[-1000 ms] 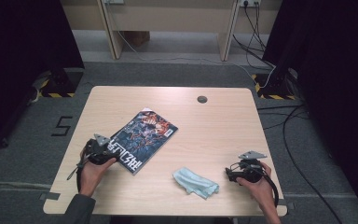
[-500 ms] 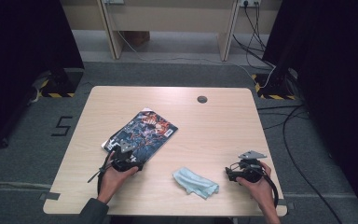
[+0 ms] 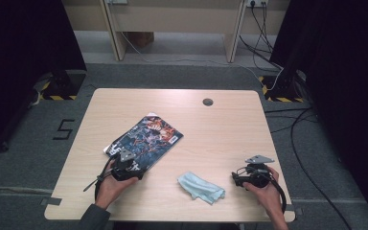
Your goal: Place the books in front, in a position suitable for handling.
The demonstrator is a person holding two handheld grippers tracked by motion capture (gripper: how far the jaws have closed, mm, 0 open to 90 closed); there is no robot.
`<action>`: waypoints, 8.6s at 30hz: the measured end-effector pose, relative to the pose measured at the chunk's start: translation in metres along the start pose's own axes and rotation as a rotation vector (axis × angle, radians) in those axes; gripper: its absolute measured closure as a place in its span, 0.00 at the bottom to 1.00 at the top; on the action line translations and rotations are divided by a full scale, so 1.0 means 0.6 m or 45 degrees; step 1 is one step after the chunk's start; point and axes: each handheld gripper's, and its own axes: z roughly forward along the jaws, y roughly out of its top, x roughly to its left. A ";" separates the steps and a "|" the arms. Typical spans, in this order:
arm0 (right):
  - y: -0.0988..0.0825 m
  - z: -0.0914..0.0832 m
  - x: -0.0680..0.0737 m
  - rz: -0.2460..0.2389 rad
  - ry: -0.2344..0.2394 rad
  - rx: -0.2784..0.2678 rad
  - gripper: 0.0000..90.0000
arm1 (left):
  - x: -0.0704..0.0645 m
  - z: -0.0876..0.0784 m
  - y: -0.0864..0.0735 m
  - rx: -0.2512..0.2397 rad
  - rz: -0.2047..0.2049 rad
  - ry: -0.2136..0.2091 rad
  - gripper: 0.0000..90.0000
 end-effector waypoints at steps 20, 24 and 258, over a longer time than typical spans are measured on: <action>0.002 -0.003 0.001 0.005 0.001 -0.018 0.21 | 0.064 -0.042 -0.025 0.116 -0.038 0.047 0.33; 0.006 -0.004 0.006 0.006 0.009 -0.033 0.22 | 0.081 -0.045 -0.028 0.116 -0.060 0.068 0.33; 0.203 0.059 0.232 -0.391 0.478 0.058 0.38 | 0.088 -0.026 0.011 0.156 -0.030 0.060 0.30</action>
